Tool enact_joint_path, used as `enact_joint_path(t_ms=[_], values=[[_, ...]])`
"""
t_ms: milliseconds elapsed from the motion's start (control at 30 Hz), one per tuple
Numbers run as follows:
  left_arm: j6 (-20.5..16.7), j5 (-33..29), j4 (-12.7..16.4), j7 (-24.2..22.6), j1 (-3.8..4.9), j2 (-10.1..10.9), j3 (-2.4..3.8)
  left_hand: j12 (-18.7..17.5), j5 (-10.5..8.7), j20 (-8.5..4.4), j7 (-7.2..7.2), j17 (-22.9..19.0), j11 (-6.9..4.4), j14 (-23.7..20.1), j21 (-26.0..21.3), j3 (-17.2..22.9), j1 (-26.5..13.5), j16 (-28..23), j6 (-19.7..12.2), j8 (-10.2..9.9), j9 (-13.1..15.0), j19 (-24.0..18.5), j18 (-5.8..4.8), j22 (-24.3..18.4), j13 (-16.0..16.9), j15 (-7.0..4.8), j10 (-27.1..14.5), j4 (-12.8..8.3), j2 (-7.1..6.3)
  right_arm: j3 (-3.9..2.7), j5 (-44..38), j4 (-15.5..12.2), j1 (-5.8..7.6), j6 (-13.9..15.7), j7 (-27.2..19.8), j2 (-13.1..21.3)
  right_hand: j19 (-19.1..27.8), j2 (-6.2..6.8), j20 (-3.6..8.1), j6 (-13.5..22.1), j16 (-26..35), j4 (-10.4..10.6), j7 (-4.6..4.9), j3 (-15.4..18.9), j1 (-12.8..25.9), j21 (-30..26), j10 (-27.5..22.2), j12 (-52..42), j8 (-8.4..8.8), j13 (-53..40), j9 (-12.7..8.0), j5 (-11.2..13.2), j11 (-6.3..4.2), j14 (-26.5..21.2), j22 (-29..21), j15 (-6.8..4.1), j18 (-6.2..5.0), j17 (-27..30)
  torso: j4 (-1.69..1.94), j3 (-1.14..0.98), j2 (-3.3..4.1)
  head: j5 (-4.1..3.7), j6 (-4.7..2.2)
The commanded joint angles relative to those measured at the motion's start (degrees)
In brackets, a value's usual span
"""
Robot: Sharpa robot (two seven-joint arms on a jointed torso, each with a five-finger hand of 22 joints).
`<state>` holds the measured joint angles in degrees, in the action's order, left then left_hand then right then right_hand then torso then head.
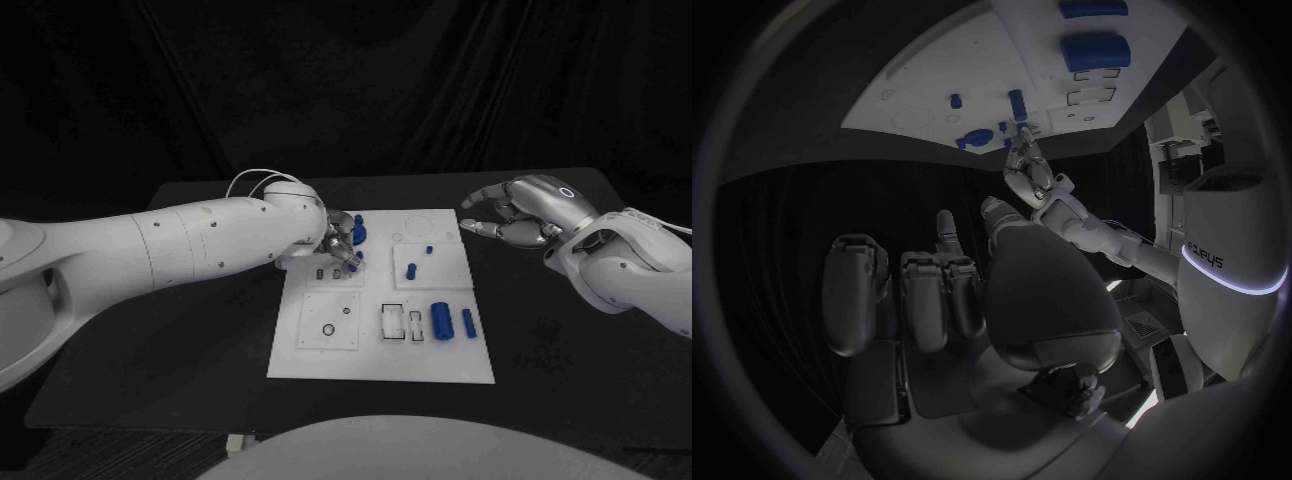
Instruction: Assemble the parts on the task board
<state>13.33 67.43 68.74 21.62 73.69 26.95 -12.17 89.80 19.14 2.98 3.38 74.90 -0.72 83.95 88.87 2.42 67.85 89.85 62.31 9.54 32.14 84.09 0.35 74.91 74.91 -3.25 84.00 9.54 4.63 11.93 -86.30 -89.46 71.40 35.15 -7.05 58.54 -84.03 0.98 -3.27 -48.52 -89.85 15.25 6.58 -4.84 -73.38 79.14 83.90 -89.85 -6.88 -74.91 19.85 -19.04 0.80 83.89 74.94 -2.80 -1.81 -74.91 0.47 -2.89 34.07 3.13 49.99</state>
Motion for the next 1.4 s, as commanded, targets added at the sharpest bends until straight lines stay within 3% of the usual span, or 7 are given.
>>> enact_joint_path(t_ms=[33, 233, 467, 667, 900, 1133, 1400], values=[[0.7, -0.1, 0.1, -1.3, -0.11, 0.0, 0.06, 0.2, 0.43, 0.46, -0.06, 15.1, 0.29, 6.0, -0.3, 0.8, 0.8, 0.1, -0.4, -0.3, 0.1, 4.1, 0.29, 13.3, 15.1, 0.23, 6.0, -0.5, -0.14, -0.04, -0.1, 0.0, -0.13, -0.4, 1.2, 0.1, -0.8, -0.26, -0.48, -0.5, -0.1, -0.1, 0.02, -0.2, -0.4, -0.3, 6.1, -0.1, 0.16, -15.1, -0.1, -0.3, 0.37, 6.1, 11.4, 0.28, -0.93, -15.1, 0.0, 0.01, -0.01, 0.23, 0.01], [0.4, -0.1, 0.1, -1.8, -0.12, 0.0, 0.05, 0.2, -0.25, 0.4, -0.14, 15.1, 0.2, 6.0, -0.4, 3.6, 2.1, 0.1, -0.4, -0.7, 0.6, 4.1, 0.3, 13.3, 15.1, 0.17, 6.0, -2.4, -0.47, -0.04, -0.1, 0.1, -0.15, -0.6, 1.3, 0.0, -0.7, -0.34, -0.48, -0.5, -0.1, -0.1, 0.02, -0.3, -0.4, -0.4, 6.1, -0.1, 0.19, -15.1, -0.1, -0.4, 0.37, 6.1, 11.4, 0.28, -0.96, -15.1, 0.0, -0.01, -0.01, 0.47, 0.01], [0.2, -0.1, 0.1, -2.4, -0.14, 0.1, 0.05, 0.2, 2.64, 0.37, -0.09, 15.1, 0.22, 6.0, -0.4, 9.1, 1.4, 0.1, -0.2, -1.2, 1.4, 4.0, 0.32, 13.3, 15.1, 0.21, 6.0, -4.4, -2.11, -0.04, -0.1, 0.2, -0.18, -0.9, 1.5, -0.1, -0.6, -0.45, -0.48, -0.5, -0.1, 0.0, 0.02, -0.3, -0.4, -0.6, 6.1, -0.1, 0.22, -15.1, -0.2, -0.6, 0.37, 6.1, 11.3, 0.28, -1.01, -15.1, 0.01, 0.0, 0.0, 0.71, 0.01], [-0.1, -0.1, 0.1, -2.9, -0.15, 0.3, 0.05, 0.2, 3.22, 0.4, -0.08, 15.1, 0.24, 6.0, -0.5, 11.5, 0.6, 0.1, -0.1, -1.3, 1.8, 4.0, 0.32, 13.3, 15.1, 0.22, 6.0, -5.2, -2.9, -0.04, -0.1, 0.2, -0.18, -0.9, 1.6, -0.1, -0.6, -0.52, -0.48, -0.5, -0.1, 0.0, 0.02, -0.4, -0.4, -0.7, 6.1, -0.1, 0.24, -15.1, -0.2, -0.6, 0.37, 6.1, 11.3, 0.28, -1.03, -15.1, 0.01, 0.0, 0.0, 0.75, 0.01], [-1.2, -0.1, 0.6, -3.8, -0.18, 0.8, 0.05, 0.2, 4.21, 0.31, -0.23, 15.1, 0.08, 6.0, -0.3, 17.2, -0.7, 0.1, 0.4, -1.0, 3.3, 4.2, 0.24, 13.6, 15.1, 0.09, 6.0, -7.8, -4.6, -0.04, -0.1, 0.2, -0.19, -1.0, 1.7, -0.1, -0.5, -0.6, -0.48, -0.5, -0.1, 0.0, 0.03, -0.4, -0.5, -0.8, 6.1, -0.1, 0.26, -15.1, -0.2, -0.7, 0.37, 6.1, 11.2, 0.28, -1.06, -15.1, 0.01, -0.01, -0.01, 0.99, 0.01], [-2.8, -0.1, 2.2, -3.6, -0.18, 2.3, 0.05, 0.2, 4.44, 0.3, -0.24, 15.1, 0.05, 6.0, -0.2, 18.5, -1.7, 0.1, 0.6, -0.9, 3.7, 4.3, 0.21, 13.6, 15.1, 0.02, 6.0, -8.1, -5.02, -0.04, -0.1, 0.1, -0.2, -1.0, 1.8, 0.1, -0.5, -0.63, -0.48, -0.5, -0.1, 0.0, 0.03, -0.4, -0.5, -1.0, 6.1, -0.1, 0.27, -15.1, -0.3, -0.7, 0.38, 6.1, 11.2, 0.28, -1.09, -15.1, 0.0, 0.01, -0.03, 1.23, 0.01], [-4.8, -0.1, 5.9, -2.1, -0.17, 5.9, 0.04, 0.2, 4.29, 0.26, -0.29, 15.1, 0.01, 6.0, -0.3, 19.5, -2.9, 0.1, 0.7, -0.7, 4.2, 4.3, 0.21, 13.7, 15.1, -0.02, 6.0, -8.1, -5.54, -0.04, -0.1, 0.0, -0.25, -1.1, 2.0, 0.2, -0.4, -0.68, -0.5, -0.5, -0.1, -0.2, 0.04, -0.8, -1.1, -1.2, 6.1, -0.1, 0.36, -15.1, -0.5, -1.6, 0.38, 6.1, 11.1, 0.3, -1.14, -15.1, 0.0, 0.03, -0.04, 1.31, 0.01]])
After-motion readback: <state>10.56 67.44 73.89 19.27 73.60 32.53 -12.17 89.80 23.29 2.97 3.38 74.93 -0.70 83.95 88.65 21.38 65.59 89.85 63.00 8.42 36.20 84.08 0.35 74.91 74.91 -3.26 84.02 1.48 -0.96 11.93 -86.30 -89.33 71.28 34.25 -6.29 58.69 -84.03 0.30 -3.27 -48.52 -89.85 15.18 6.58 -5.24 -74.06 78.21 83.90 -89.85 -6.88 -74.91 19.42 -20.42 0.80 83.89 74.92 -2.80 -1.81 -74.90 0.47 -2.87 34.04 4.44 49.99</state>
